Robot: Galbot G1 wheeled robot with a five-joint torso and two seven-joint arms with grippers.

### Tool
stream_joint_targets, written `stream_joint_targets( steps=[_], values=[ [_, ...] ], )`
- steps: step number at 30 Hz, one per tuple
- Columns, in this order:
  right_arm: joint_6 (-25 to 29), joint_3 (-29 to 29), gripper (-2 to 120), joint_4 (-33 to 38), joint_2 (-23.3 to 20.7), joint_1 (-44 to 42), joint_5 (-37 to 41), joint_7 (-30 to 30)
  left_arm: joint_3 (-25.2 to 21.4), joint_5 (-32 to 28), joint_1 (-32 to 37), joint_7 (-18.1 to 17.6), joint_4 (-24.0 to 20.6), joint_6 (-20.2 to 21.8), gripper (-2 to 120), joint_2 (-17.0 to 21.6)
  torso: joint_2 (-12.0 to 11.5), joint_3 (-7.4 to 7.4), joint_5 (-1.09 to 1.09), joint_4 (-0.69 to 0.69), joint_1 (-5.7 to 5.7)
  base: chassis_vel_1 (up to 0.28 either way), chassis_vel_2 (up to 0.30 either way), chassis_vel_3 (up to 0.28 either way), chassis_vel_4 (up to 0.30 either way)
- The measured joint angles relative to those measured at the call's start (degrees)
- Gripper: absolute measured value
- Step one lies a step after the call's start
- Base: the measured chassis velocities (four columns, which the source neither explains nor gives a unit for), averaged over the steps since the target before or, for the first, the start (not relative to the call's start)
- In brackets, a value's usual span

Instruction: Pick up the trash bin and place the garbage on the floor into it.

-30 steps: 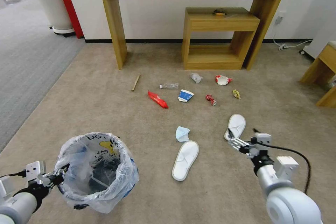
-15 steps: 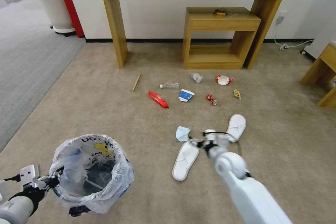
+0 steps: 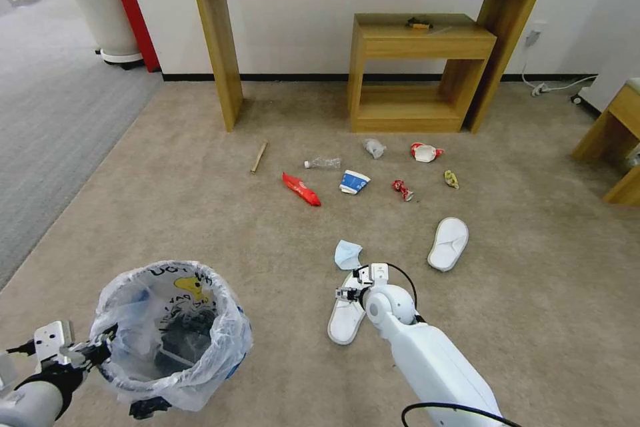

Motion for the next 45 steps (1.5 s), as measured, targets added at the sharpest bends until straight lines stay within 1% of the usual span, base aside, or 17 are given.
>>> stream_joint_targets(
  steps=[8,11,13,15,17,19,22,23,26,27,29,36,38,40,42,43,45],
  values=[
    [-0.58,1.06,96,-5.91,2.30,1.83,-2.34,-2.09,1.50,1.38,-0.40,0.11,0.25,0.00,0,-0.01,0.01,0.00,0.01,0.00,0.00,0.000,0.000,0.000,0.000],
    [-0.32,1.57,88,-7.62,2.80,1.93,-3.34,-3.08,2.30,2.06,-0.60,0.13,0.38,0.00,0,-0.03,0.01,0.00,0.01,0.00,0.00,0.000,0.000,0.000,0.000],
    [0.29,1.99,78,-8.86,3.08,1.91,-4.95,-4.52,2.81,2.48,-0.88,0.16,0.41,0.00,0,-0.07,0.00,0.00,0.01,0.00,0.00,0.000,0.000,0.000,0.000],
    [0.75,2.23,75,-9.47,3.23,1.86,-5.75,-5.14,3.03,2.63,-1.02,0.17,0.41,0.00,0,-0.08,0.00,0.00,0.01,0.00,-0.01,0.000,0.000,0.000,0.000],
    [1.49,2.57,63,-10.25,3.41,1.73,-6.49,-5.77,3.28,2.79,-1.08,0.26,0.33,0.00,0,-0.08,0.01,0.00,0.01,0.00,0.00,0.000,0.000,0.000,0.000],
    [1.65,2.65,59,-10.30,3.41,1.71,-6.56,-5.86,3.28,2.83,-1.07,0.40,0.30,0.00,0,-0.07,0.00,0.00,0.01,0.00,-0.01,0.000,0.000,0.000,0.000],
    [2.29,2.77,45,-10.37,3.37,1.62,-6.88,-6.44,3.16,3.00,-1.00,1.09,0.44,0.00,0,-0.07,0.01,0.00,0.01,0.00,0.00,0.000,0.000,0.000,0.000],
    [2.29,2.77,45,-10.37,3.37,1.62,-6.88,-6.44,3.16,3.00,-1.00,1.09,0.44,0.00,0,-0.07,0.01,0.00,0.01,0.00,0.00,0.000,0.000,0.000,0.000],
    [3.14,2.90,30,-10.80,3.61,1.59,-7.46,-6.69,2.85,3.05,-0.84,1.66,0.57,0.00,0,0.11,0.00,0.00,0.01,0.00,0.00,0.000,0.000,0.000,0.000],
    [3.14,2.90,30,-10.80,3.61,1.59,-7.46,-6.69,2.85,3.05,-0.84,1.66,0.57,0.00,0,0.11,0.00,0.00,0.01,0.00,0.00,0.000,0.000,0.000,0.000],
    [4.02,3.12,20,-11.24,3.95,1.61,-8.31,-7.20,2.78,3.14,-0.84,1.86,0.61,0.00,0,0.28,0.00,0.00,0.01,0.00,0.00,0.000,0.000,0.000,0.000],
    [5.40,3.14,0,-11.01,3.84,1.32,-9.55,-8.23,2.60,3.12,-0.70,1.97,0.59,0.00,0,0.53,0.00,0.00,0.01,0.00,0.00,0.000,0.000,0.000,0.000],
    [8.85,2.92,0,-11.04,3.57,0.95,-11.78,-8.97,2.22,2.85,-0.54,2.29,0.54,0.00,0,0.68,0.00,0.00,0.01,0.00,0.00,0.000,0.000,0.000,0.000],
    [9.74,2.81,0,-10.54,3.35,0.63,-12.32,-9.10,2.04,2.77,-0.47,2.55,0.52,0.00,0,0.70,0.00,0.00,0.02,0.00,0.00,0.000,0.000,0.000,0.000],
    [11.53,2.54,0,-5.78,1.99,-0.47,-13.34,-9.85,1.47,2.52,-0.27,2.85,0.42,0.00,0,0.83,0.00,0.00,0.02,0.00,0.00,0.000,0.000,0.000,0.000],
    [11.53,2.54,0,-5.78,1.99,-0.47,-13.34,-9.85,1.47,2.52,-0.27,2.85,0.42,0.00,0,0.83,0.00,0.00,0.02,0.00,0.00,0.000,0.000,0.000,0.000],
    [14.42,1.89,0,0.33,-0.12,-0.91,-16.41,-11.87,1.08,2.26,-0.13,2.93,0.40,0.00,0,1.07,0.00,0.00,0.02,0.00,0.00,0.000,0.000,0.000,0.000]
  ],
)
